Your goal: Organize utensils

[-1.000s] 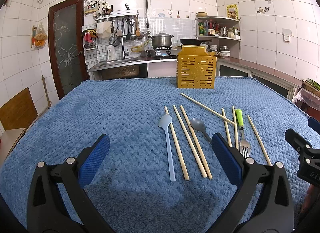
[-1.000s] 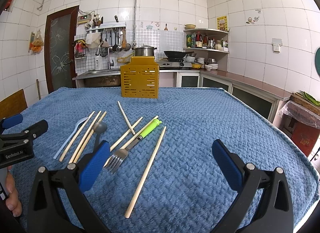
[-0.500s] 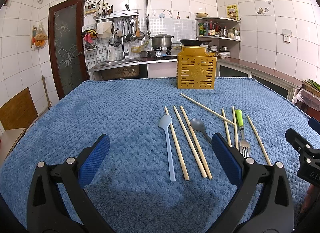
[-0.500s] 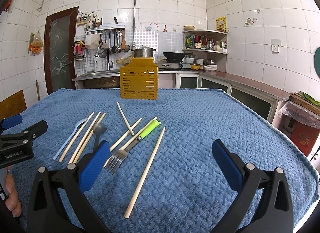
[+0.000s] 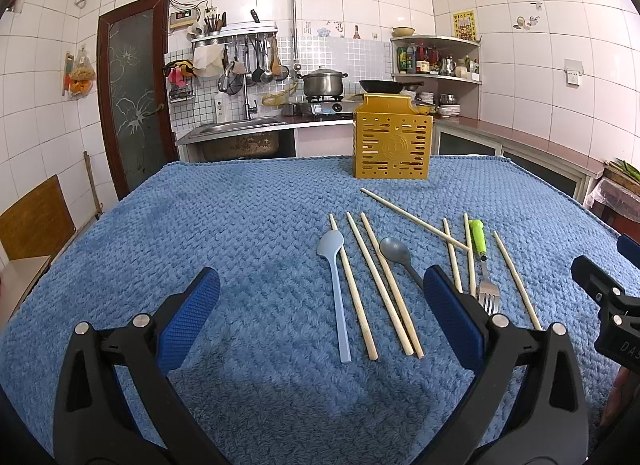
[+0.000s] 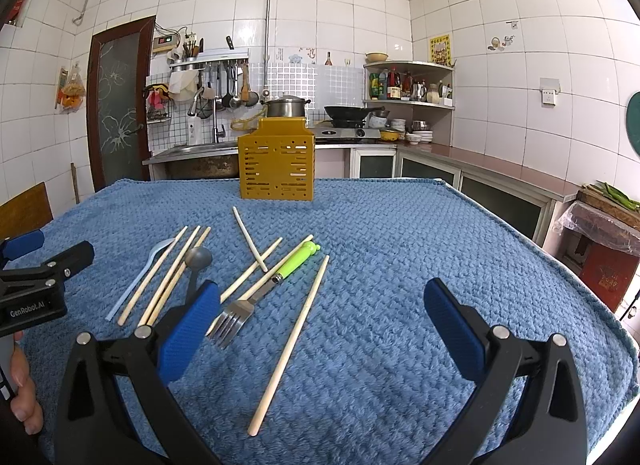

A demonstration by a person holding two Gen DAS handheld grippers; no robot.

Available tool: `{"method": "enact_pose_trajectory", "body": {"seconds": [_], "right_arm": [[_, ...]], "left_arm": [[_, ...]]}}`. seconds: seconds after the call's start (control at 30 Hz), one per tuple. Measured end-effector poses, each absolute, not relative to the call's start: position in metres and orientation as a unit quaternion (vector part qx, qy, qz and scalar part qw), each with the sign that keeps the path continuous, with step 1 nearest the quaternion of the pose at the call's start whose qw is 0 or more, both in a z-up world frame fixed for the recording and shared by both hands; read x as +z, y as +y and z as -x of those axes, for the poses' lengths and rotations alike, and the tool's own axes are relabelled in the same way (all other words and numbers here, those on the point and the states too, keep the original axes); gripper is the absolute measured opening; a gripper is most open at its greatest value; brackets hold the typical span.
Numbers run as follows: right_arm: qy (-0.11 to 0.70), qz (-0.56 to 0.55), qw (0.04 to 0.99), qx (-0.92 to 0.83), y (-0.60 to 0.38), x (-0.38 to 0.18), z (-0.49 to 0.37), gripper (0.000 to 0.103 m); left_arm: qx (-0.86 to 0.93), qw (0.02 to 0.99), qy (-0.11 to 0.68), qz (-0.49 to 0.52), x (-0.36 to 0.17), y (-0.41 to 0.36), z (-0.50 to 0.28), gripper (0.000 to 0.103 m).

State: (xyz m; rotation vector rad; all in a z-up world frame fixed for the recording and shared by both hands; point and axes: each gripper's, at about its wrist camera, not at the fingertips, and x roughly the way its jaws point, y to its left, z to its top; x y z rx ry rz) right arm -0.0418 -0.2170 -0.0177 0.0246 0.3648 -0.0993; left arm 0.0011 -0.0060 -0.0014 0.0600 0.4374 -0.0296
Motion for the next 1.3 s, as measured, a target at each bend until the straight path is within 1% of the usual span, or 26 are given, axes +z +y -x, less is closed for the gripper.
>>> {"method": "enact_pose_trajectory", "body": {"seconds": [0.4,0.63,0.87,1.0,1.1,1.2,1.3], "right_arm": [[0.182,-0.013,0.982,-0.049,-0.217,-0.018,0.042,0.099],[0.212,-0.001,0.976,-0.051,-0.215,-0.012,0.029,0.099],[0.249,0.001,0.966,-0.075,-0.221,-0.006,-0.008,0.099],[0.27,0.025,0.959,-0.084,-0.22,-0.01,-0.035,0.099],[0.297,0.041,0.949,-0.092,-0.218,-0.02,-0.056,0.099],[0.309,0.043,0.945,-0.097,-0.22,-0.027,-0.072,0.099],[0.33,0.033,0.938,-0.1,-0.225,-0.034,-0.087,0.099]], "left_arm": [[-0.015,0.975,0.22,-0.03,-0.001,-0.006,-0.002,0.098],[-0.023,0.968,0.249,-0.036,0.003,-0.007,-0.013,0.098],[-0.038,0.949,0.309,-0.05,0.01,-0.005,-0.049,0.098],[-0.052,0.938,0.339,-0.041,0.008,0.002,-0.072,0.098],[-0.042,0.935,0.35,-0.039,0.007,0.007,-0.09,0.098],[-0.037,0.933,0.353,-0.057,0.004,0.006,-0.106,0.098],[-0.025,0.928,0.368,-0.044,-0.004,0.011,-0.122,0.098]]}}
